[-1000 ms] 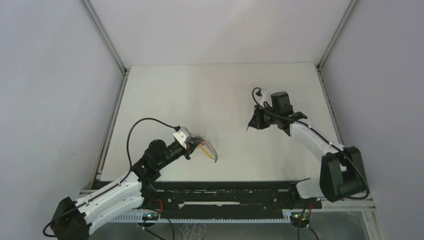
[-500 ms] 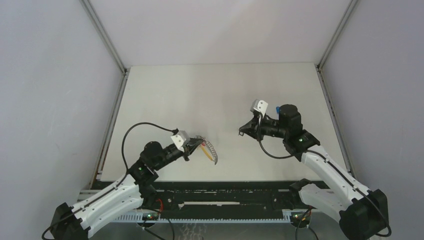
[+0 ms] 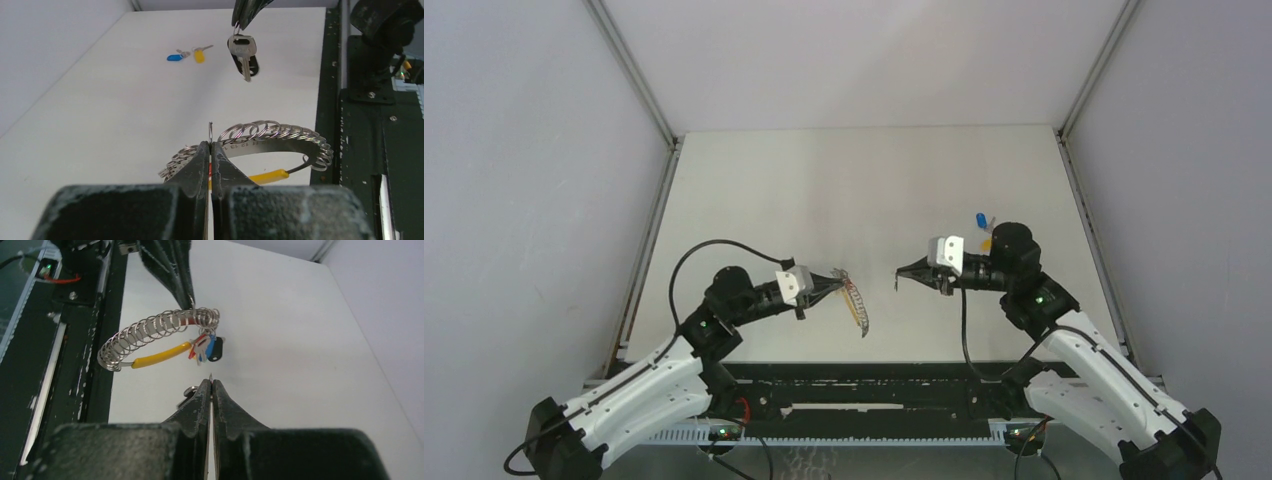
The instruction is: Put the keys on the keyring
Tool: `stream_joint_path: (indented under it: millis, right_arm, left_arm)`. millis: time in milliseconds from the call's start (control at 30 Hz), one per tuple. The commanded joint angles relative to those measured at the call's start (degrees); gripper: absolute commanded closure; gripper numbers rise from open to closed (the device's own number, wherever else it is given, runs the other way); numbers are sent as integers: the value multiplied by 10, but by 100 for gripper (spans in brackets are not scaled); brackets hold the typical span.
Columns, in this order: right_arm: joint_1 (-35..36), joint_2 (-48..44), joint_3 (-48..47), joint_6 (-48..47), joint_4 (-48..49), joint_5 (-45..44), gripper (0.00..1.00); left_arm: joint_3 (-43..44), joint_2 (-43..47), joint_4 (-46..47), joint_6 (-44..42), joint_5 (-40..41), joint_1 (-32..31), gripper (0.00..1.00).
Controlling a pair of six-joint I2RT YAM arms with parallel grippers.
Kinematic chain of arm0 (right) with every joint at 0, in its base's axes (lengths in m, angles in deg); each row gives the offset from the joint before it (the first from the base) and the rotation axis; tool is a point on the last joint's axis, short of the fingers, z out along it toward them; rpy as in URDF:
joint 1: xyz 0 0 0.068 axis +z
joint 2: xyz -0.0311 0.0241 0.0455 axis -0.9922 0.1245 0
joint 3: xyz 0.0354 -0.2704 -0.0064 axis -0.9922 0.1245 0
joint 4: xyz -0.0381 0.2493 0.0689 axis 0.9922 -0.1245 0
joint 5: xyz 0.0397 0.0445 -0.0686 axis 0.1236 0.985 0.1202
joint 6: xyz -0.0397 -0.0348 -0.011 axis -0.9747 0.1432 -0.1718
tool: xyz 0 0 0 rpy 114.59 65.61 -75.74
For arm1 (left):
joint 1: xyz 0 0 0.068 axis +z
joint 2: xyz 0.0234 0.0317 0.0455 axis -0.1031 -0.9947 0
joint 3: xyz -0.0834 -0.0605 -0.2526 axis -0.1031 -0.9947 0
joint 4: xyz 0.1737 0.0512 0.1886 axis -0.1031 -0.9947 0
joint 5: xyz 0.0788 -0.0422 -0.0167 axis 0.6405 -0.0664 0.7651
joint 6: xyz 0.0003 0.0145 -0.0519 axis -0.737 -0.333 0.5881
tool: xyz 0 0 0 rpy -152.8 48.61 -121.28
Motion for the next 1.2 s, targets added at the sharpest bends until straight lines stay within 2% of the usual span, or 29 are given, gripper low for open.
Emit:
stream_joint_path:
  millis: [0, 300, 533, 733, 1167]
  right_arm:
    - [42, 12, -10, -100, -28, 3, 100]
    - [106, 51, -17, -183, -46, -44, 100]
    - [149, 68, -36, -213, -72, -87, 100]
    - [169, 84, -36, -226, -56, -99, 100]
    - [177, 119, -39, -239, -36, -116, 100]
  left_arm:
    - [24, -1, 6, -27, -57, -1, 100]
    - [16, -23, -45, -87, -23, -36, 100]
    - [4, -23, -29, -104, 2, -44, 100]
    - [-22, -3, 3, -114, -11, -44, 100]
    - [-36, -11, 11, -142, -9, -45, 100]
